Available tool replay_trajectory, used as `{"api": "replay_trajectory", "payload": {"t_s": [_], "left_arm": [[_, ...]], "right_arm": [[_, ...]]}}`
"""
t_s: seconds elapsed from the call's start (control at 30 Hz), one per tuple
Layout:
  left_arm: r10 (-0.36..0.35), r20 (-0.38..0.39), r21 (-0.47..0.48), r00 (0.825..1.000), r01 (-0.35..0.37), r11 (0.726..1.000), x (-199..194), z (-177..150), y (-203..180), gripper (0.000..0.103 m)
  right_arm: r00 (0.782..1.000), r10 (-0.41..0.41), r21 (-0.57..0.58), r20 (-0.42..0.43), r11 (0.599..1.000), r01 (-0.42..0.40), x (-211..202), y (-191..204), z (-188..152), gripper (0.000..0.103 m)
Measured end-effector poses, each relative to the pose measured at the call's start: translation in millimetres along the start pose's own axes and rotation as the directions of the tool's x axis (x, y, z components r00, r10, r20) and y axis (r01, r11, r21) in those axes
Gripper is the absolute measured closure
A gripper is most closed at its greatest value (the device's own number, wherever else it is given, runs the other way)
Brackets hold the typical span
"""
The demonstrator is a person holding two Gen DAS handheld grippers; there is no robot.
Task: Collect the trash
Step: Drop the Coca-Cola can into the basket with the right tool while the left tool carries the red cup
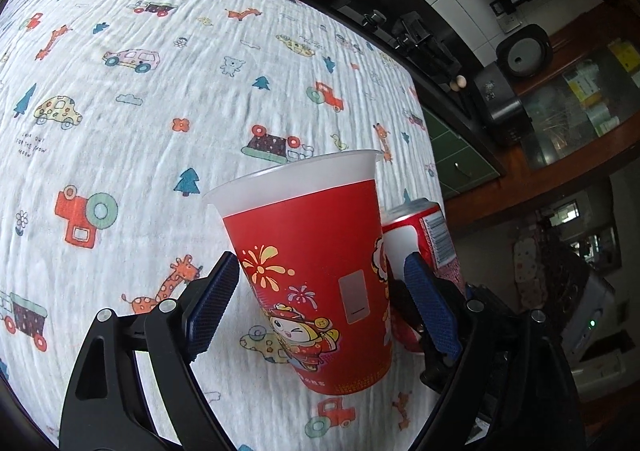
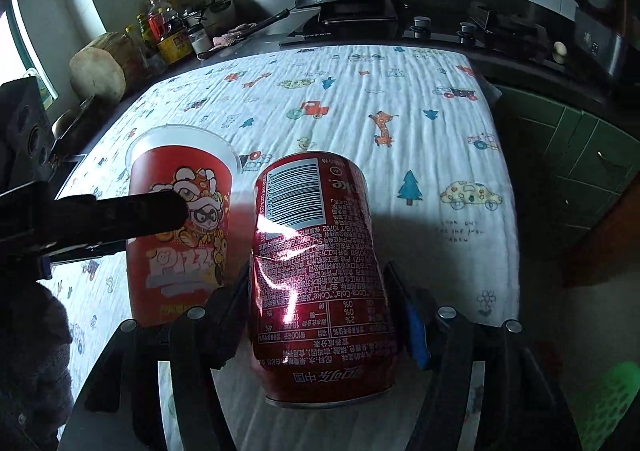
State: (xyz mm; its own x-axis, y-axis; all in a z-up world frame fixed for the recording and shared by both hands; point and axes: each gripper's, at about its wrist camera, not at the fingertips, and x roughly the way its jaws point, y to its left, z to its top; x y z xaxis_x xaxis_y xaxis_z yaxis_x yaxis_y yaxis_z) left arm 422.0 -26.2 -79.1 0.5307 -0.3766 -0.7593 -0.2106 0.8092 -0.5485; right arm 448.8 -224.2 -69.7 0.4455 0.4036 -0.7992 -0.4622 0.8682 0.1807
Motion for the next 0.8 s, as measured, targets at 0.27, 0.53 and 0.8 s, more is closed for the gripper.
{"api": "replay_trajectory", "payload": {"t_s": [0.27,0.53,0.8], "left_arm": [[0.012,0.005,0.011,1.0,-0.012,1.0,9,0,-1,0.028],[0.019,0.014,0.084,1.0,-0.021,0.996,0,-17,-18,0.029],[-0.037,-0.017,0.173,0.999,0.04,0.984,-15,-51,-53,0.03]], "right_arm": [[0.997,-0.074,0.035,0.037,0.997,0.073,-43,-27,-42,0.041],[0.983,-0.169,0.07,0.065,0.984,0.165,-87,-52,-86,0.041],[0.966,-0.249,0.152,0.065,0.96,0.237,-125,-80,-135,0.042]]}}
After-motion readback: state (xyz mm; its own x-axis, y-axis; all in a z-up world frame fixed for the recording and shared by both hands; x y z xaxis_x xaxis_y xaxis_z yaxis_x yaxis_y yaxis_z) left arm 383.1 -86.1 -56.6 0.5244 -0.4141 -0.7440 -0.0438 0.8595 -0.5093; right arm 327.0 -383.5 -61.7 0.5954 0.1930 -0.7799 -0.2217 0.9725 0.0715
